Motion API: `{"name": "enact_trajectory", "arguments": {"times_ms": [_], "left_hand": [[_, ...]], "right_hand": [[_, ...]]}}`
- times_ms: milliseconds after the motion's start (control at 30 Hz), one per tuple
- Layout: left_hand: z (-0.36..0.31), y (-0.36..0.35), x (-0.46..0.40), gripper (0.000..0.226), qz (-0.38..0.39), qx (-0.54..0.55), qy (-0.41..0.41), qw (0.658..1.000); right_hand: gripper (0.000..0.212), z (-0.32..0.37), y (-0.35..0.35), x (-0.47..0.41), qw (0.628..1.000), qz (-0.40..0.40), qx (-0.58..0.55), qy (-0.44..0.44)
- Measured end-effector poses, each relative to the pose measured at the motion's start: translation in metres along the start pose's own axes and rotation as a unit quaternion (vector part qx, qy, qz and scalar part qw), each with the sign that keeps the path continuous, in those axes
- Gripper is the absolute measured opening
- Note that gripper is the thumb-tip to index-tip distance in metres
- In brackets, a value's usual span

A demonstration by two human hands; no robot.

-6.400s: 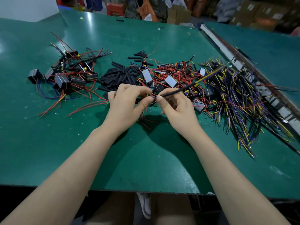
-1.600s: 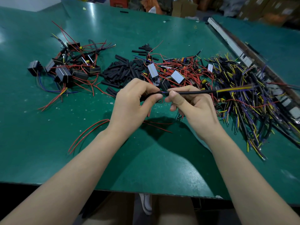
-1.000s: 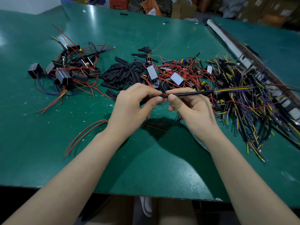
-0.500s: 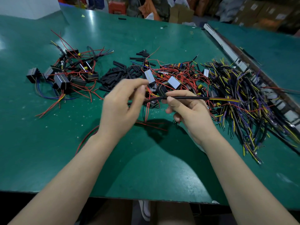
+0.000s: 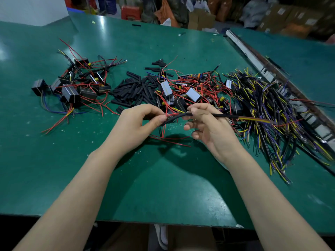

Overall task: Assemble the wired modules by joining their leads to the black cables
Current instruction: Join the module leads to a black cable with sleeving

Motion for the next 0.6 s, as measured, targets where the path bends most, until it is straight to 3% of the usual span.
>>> {"name": "enact_trajectory", "arguments": {"times_ms": [133,300,500,600], "left_hand": [[-0.003,-0.001,0.002,0.009,0.000,0.046,-0.011,0.999],[-0.007,-0.004,0.001,0.006,-0.024,0.052,-0.014,0.998],[-0.016,-0.002,0.000,0.011,-0.030,-0.027,-0.054,0.998],[-0.007,0.005,0.003,0.013,-0.001,-0.058,-0.031,0.998]], "right_hand": [[0.009,-0.002,-0.001,0.002,0.999,-0.033,-0.006,0.016],[0.011,0.000,0.000,0.002,0.997,-0.013,0.058,0.058],[0.016,0.001,0.000,0.004,0.991,0.008,0.108,0.080],[0.017,0.002,0.000,0.006,0.990,0.016,0.115,0.086]]}}
Point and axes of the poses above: each hand's wrist, its own x-axis away from the middle knuckle, its own y-axis out of the back of the hand, z = x × y, the point moved 2 cm from there along -x, towards the middle knuckle, and after that the axes turned 6 degrees about -x, right-handed, at the moved point
